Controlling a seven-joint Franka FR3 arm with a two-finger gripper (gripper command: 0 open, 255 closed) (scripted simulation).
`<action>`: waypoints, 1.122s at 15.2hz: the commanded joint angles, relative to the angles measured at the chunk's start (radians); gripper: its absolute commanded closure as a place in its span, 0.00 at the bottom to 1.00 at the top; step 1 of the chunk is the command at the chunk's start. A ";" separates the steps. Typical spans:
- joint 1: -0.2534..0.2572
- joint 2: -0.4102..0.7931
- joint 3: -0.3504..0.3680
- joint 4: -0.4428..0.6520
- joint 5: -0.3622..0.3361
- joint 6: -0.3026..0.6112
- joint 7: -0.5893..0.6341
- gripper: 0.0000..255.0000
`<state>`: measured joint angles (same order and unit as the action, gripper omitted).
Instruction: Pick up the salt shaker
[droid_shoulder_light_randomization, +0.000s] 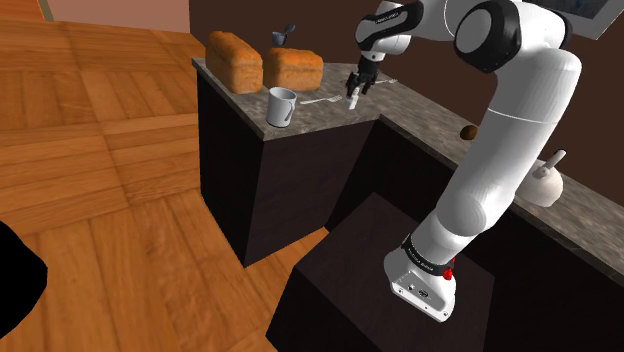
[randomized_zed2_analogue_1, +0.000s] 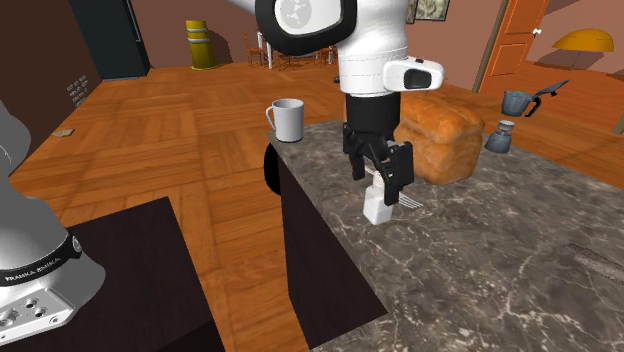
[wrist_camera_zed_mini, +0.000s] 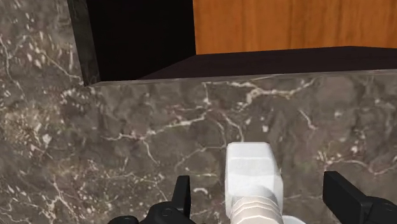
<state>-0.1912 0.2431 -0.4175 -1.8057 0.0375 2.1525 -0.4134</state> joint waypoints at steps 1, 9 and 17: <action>-0.002 0.010 0.001 -0.010 0.005 0.020 -0.002 0.00; -0.002 0.012 0.001 -0.009 0.006 0.020 -0.003 1.00; 0.001 -0.011 -0.002 0.031 -0.005 -0.041 0.002 1.00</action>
<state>-0.1909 0.2380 -0.4184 -1.7809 0.0349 2.1237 -0.4123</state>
